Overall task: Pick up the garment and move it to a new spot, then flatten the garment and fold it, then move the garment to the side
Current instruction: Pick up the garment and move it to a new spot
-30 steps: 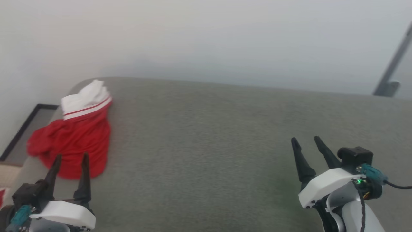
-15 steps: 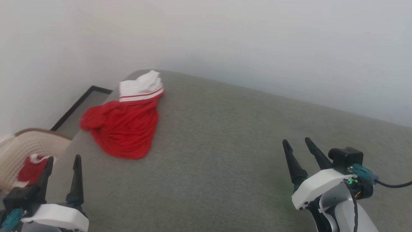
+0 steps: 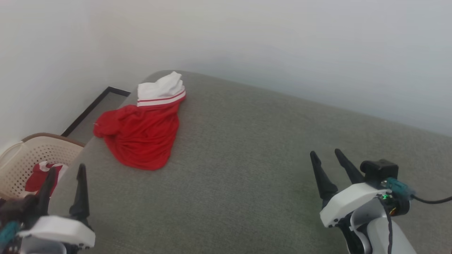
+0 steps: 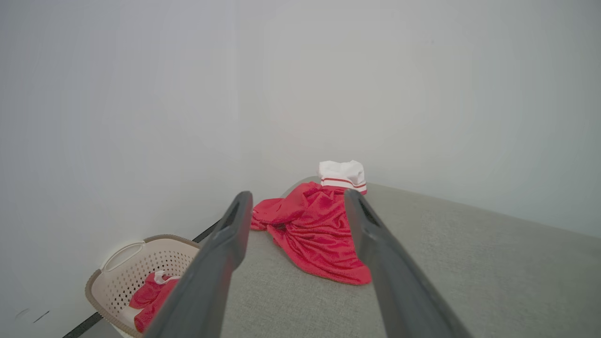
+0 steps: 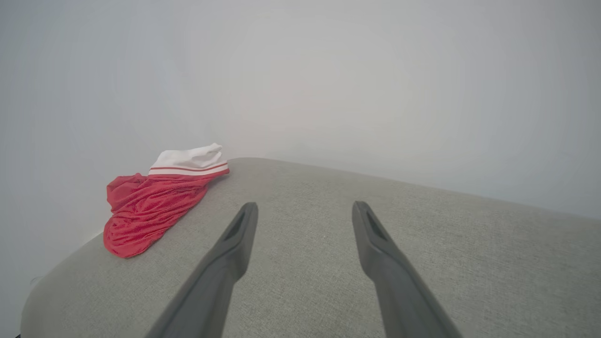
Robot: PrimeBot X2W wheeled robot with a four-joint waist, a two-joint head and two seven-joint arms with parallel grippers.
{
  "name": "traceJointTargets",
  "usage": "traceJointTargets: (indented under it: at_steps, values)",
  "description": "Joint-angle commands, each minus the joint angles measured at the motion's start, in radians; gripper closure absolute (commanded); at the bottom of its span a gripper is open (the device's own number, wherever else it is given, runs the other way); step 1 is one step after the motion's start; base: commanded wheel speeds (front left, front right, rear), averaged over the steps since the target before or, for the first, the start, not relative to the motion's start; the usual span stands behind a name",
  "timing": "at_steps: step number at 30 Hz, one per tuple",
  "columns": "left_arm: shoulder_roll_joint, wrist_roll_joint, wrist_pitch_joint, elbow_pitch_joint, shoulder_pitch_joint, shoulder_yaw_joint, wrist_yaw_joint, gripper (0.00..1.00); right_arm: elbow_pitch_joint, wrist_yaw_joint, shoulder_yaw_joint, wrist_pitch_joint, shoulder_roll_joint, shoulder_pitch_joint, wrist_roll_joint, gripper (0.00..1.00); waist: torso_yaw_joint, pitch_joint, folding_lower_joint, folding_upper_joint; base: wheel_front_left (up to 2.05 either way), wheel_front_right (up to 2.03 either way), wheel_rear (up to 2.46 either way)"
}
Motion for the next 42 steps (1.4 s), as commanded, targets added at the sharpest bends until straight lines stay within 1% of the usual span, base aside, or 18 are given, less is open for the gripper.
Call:
traceJointTargets:
  at_steps: [1,4,10,15,20,24,30,34,37,39,41,42]
  values:
    - [0.007,-0.006,0.015,0.009,-0.034,-0.008,-0.009,0.0,-0.009,0.0,-0.011,0.005,-0.004,-0.013,-0.007,0.0,-0.016,0.015,0.0,-0.0001,0.0,0.0,0.0]
    - [0.02,-0.014,0.03,0.023,-0.064,-0.014,-0.015,0.0,-0.015,0.0,-0.015,0.008,-0.007,-0.017,-0.015,0.0,-0.03,0.031,0.0,-0.0001,0.0,0.0,0.0]
    - [0.058,-0.046,0.059,0.105,-0.195,-0.026,-0.032,0.0,-0.054,0.0,-0.024,0.033,-0.025,-0.05,-0.03,0.0,-0.092,0.115,0.0,-0.0001,0.0,0.0,0.0]
    - [0.092,-0.08,0.074,0.215,-0.331,-0.035,-0.046,0.0,-0.107,0.0,-0.03,0.06,-0.046,-0.089,-0.047,0.0,-0.146,0.223,0.0,-0.0001,0.0,0.0,0.0]
    - [0.124,-0.123,0.101,0.356,-0.472,-0.043,-0.052,0.0,-0.164,0.0,-0.037,0.084,-0.065,-0.133,-0.061,0.0,-0.192,0.345,0.0,-0.0001,0.0,0.0,0.0]
    - [0.137,-0.156,0.167,0.475,-0.577,-0.067,-0.056,0.0,-0.205,0.0,-0.045,0.101,-0.082,-0.157,-0.072,0.0,-0.219,0.427,0.0,-0.0001,0.0,0.0,0.0]
    - [0.16,-0.21,0.293,0.677,-0.725,-0.062,-0.055,0.0,-0.269,0.0,-0.055,0.128,-0.101,-0.184,-0.089,0.0,-0.243,0.534,0.0,-0.0001,0.0,0.0,0.0]
    - [0.174,-0.204,0.37,0.797,-0.803,-0.091,-0.053,0.0,-0.303,0.0,-0.06,0.141,-0.111,-0.193,-0.095,0.0,-0.25,0.585,0.0,-0.0001,0.0,0.0,0.0]
    - [0.163,-0.216,0.455,0.889,-0.85,-0.106,-0.05,0.0,-0.323,0.0,-0.067,0.149,-0.116,-0.199,-0.1,0.0,-0.251,0.615,0.0,-0.0001,0.0,0.0,0.0]
    - [0.154,-0.216,0.486,0.94,-0.873,-0.112,-0.033,0.0,-0.332,0.0,-0.072,0.153,-0.117,-0.198,-0.103,0.0,-0.25,0.628,0.0,-0.0001,0.0,0.0,0.0]
    - [0.146,-0.196,0.507,0.972,-0.887,-0.136,-0.037,0.0,-0.336,0.0,-0.074,0.156,-0.117,-0.198,-0.105,0.0,-0.249,0.635,0.0,-0.0001,0.0,0.0,0.0]
    - [0.144,-0.18,0.515,0.991,-0.891,-0.152,-0.032,0.0,-0.338,0.0,-0.075,0.156,-0.117,-0.198,-0.105,0.0,-0.249,0.638,0.0,-0.0001,0.0,0.0,0.0]
